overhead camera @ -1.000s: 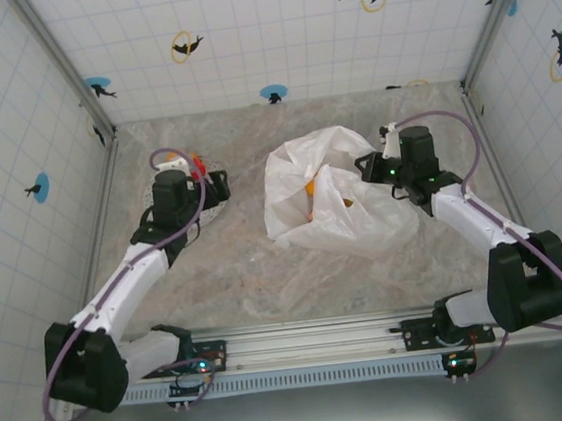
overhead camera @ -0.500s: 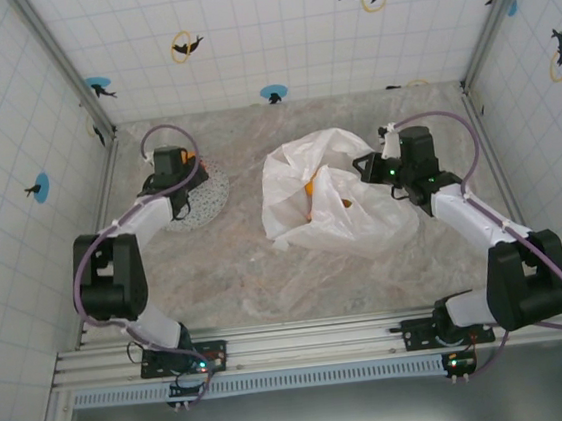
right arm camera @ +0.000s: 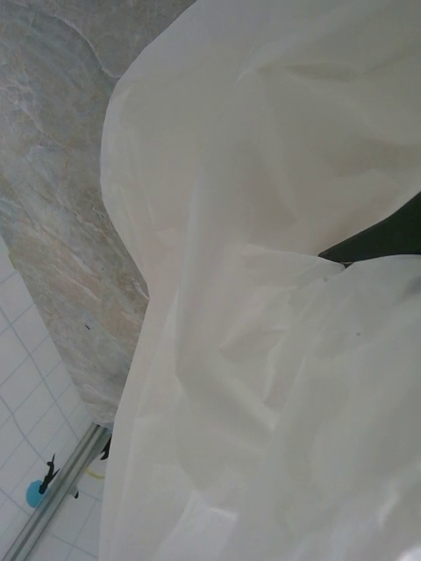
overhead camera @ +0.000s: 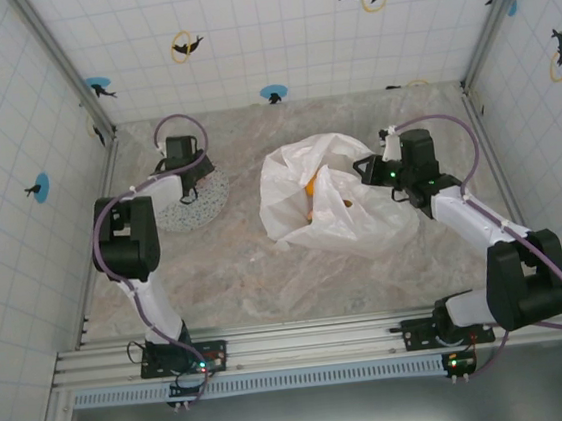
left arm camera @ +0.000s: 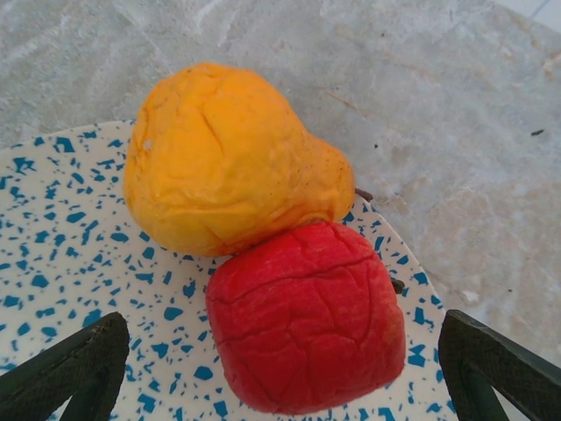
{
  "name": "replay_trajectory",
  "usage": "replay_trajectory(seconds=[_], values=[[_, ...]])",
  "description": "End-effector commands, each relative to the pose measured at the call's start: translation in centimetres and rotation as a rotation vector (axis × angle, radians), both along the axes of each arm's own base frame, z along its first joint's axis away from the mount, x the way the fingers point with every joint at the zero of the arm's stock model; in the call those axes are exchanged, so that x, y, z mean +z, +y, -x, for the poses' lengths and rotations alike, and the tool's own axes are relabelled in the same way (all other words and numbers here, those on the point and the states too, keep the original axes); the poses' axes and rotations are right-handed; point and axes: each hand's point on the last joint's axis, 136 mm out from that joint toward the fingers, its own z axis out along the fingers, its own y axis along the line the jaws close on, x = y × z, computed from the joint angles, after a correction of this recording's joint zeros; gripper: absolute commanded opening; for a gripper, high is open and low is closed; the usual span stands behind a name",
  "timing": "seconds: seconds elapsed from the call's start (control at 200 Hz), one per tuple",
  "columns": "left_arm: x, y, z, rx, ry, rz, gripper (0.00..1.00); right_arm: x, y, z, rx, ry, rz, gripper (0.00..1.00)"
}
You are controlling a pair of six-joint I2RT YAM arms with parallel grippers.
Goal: Place the fruits into the plastic bag
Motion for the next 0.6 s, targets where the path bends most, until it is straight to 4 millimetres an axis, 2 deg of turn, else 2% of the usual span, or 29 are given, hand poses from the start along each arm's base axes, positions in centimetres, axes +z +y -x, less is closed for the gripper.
replay_trajectory(seconds=[0.0,0.315,0.595], values=[[-0.5,0.1,-1.1,-0.017,0.008,-0.016,0.91,0.5,-0.1,-0.1,-0.006,-0.026,-0.008,0.00],[-2.4,-0.1,-2.1,-0.035,0.037,-0.023,0.83,0.2,-0.2,0.0,-0.009,-0.017,-0.005,0.00],[-2.8,-0.8,-1.8,-0.059,0.045,0.012,0.65,0.0,-0.2,0.0,-0.010,-0.013,-0.002,0.00]])
